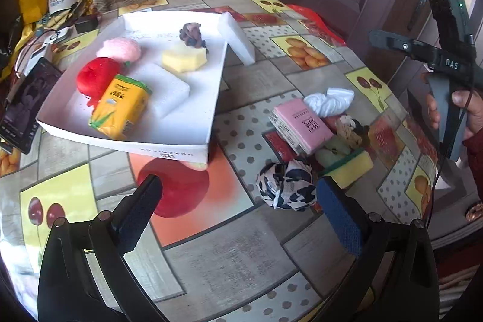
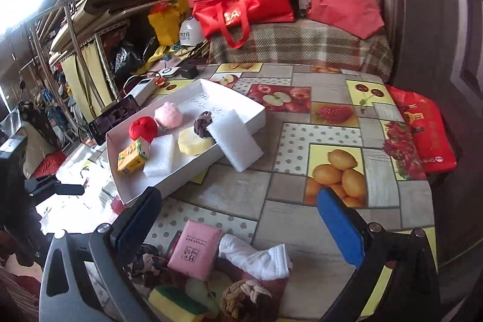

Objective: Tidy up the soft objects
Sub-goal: 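Grasp the cow-print pouch with the left tool while the right tool grasps the yellow-green sponge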

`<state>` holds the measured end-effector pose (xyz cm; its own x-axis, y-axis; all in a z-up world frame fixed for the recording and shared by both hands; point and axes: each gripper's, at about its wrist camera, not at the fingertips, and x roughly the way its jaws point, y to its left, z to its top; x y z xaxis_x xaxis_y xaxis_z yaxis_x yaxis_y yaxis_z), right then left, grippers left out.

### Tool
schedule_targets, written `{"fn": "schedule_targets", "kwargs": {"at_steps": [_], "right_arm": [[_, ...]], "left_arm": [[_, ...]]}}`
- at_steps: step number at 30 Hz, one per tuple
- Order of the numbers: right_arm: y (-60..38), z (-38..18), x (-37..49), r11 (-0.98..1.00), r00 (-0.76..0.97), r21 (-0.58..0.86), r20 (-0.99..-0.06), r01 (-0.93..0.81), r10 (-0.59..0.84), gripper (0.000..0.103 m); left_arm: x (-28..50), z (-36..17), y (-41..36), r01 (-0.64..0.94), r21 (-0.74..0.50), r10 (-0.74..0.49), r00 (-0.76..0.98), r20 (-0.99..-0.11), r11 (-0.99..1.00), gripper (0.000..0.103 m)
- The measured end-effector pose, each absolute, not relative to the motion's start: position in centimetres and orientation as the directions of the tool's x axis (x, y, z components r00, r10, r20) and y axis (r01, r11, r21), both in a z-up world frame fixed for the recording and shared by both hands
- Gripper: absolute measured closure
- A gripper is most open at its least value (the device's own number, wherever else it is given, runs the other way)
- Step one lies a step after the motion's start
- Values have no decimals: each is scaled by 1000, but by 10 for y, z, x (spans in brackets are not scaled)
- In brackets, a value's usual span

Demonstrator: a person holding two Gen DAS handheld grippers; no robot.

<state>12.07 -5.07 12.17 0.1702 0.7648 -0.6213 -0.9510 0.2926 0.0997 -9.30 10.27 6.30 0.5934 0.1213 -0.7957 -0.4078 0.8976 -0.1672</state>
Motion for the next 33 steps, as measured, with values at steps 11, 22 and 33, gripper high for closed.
{"fn": "schedule_targets", "kwargs": {"at_steps": [11,22,33], "right_arm": [[-81,63,54,113,123,-63,-733,-992,670,1],[-30,34,16,-112,47,-147,-785,-983,618,13],[-19,5,1,-217,154,-301,-845,-928,512,77]], "left_arm": [[-34,16,79,-272,-220,-51,517,-854,937,11],[-73,26,99,-365,-208,31,552,-833,908,63],[-125,78,112,-446,-215,149,650,-745,868,63]]}}
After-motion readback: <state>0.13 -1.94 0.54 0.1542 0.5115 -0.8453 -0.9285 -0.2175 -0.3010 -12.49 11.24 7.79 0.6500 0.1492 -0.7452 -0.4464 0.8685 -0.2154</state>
